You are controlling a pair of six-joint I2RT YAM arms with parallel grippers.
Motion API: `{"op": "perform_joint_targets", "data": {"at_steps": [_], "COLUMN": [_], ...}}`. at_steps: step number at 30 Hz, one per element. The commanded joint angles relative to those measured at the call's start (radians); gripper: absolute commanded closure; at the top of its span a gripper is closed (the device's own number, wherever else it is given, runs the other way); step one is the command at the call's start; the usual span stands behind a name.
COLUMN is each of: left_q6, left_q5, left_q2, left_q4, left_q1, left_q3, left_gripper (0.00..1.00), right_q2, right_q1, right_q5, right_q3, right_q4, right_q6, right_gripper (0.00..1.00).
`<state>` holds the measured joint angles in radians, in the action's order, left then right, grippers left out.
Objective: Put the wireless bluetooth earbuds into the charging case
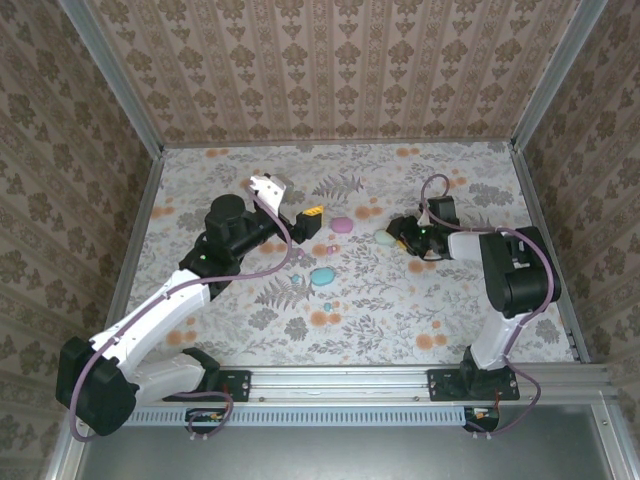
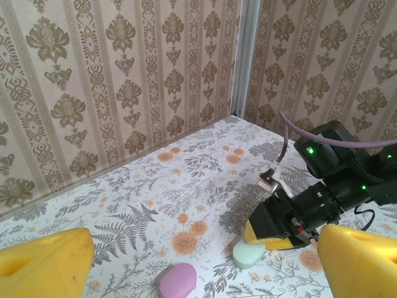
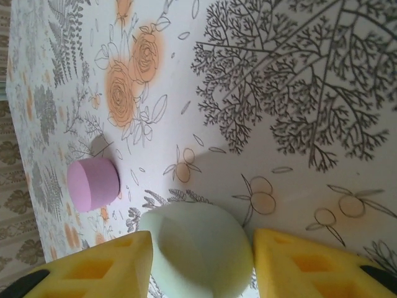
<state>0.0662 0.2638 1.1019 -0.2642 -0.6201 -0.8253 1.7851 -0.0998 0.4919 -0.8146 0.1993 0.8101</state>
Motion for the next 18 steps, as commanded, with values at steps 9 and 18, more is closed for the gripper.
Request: {"op": "perform_joint_targets", "data": {"at_steps": [9,18], "left_q6": [0.007,0.123], "left_q5": [-0.037,-0.125], "left_q2": [-0.017,-0.034], "left_q4": [0.019,0.043], "left_q1": [0.019,0.084], "left_q3": [0.005,0.038], "left_gripper": [0.07,0.07], "right_q2": [-0.210,-0.282], "right_q1": [0.000,-0.285], "right_q5": [-0.134,-0.160], "right_q3": [-0.050,-0.123], "right_q4": [-0.269,-0.291], "right_q6": [-0.162,-0.732], "right_gripper": [0.44,0.44]}}
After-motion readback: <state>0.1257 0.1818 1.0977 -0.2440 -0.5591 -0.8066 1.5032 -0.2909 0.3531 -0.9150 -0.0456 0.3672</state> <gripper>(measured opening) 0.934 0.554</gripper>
